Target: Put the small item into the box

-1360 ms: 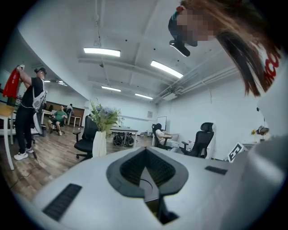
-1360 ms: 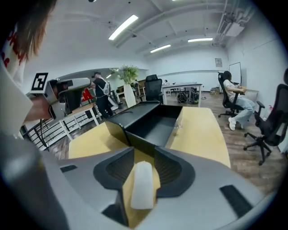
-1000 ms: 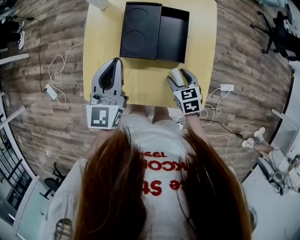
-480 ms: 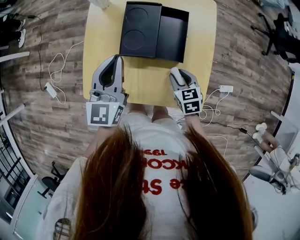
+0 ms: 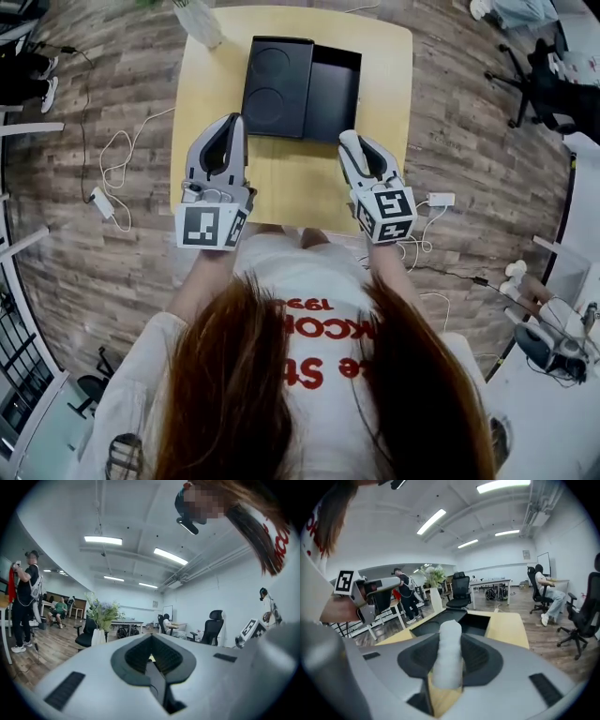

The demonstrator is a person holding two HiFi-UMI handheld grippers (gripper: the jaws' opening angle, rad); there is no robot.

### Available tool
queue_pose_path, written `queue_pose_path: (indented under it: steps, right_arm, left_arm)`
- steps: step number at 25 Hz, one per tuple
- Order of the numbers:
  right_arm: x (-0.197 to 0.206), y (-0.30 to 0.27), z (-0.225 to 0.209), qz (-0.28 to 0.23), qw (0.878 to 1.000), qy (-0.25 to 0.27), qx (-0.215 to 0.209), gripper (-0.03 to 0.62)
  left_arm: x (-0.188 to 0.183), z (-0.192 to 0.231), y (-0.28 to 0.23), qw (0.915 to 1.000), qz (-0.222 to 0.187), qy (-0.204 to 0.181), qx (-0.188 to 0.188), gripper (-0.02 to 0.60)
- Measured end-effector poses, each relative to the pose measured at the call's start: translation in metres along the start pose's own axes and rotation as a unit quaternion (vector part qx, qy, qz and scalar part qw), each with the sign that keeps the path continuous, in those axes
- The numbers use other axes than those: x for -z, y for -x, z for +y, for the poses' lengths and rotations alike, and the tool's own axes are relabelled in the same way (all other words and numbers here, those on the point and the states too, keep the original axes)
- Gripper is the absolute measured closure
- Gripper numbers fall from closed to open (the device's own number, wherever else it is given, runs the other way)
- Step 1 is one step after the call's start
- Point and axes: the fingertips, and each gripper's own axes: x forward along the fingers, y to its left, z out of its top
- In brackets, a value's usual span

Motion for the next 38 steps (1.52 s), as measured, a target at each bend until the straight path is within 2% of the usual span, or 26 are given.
queue_pose_path:
  steps: [4,10,17,21,26,33,38]
  right_arm:
    - [-0.052,0.014,-0.005,-0.075,0.997,0.010,0.016,0.451]
    - [-0.116,0.031,-0.016,-0.157,0.986,0.025,0.042,0.453]
    - [-0.160,0.049,-0.017,-0.216,0.974,0.033,0.052,0.453]
    - [-0.161,0.046,-0.018,-0.209,0.976,0.029,0.048,0.453]
    - [-0.143,0.022,-0.015,-0.177,0.983,0.021,0.040,0.453]
    - [-0.095,-0.024,-0.024,-0.101,0.994,0.008,0.028,0.451]
    - [-0.058,-0.056,-0.030,-0.058,0.998,0.000,0.030,0.451]
  left_arm:
    - [-0.012,0.004,-0.005,0.9999,-0.015,-0.006,-0.001,0.575]
    - [-0.035,0.009,-0.016,0.9990,-0.043,-0.013,0.000,0.575]
    - [-0.047,0.016,-0.023,0.9982,-0.056,-0.021,-0.004,0.575]
    - [-0.043,0.018,-0.027,0.9985,-0.051,-0.018,-0.007,0.575]
    - [-0.024,0.024,-0.026,0.9993,-0.032,-0.009,-0.015,0.575]
    - [0.005,0.022,-0.028,0.9999,0.000,0.012,-0.012,0.575]
    - [0.026,0.027,-0.021,0.9993,0.027,0.021,-0.014,0.575]
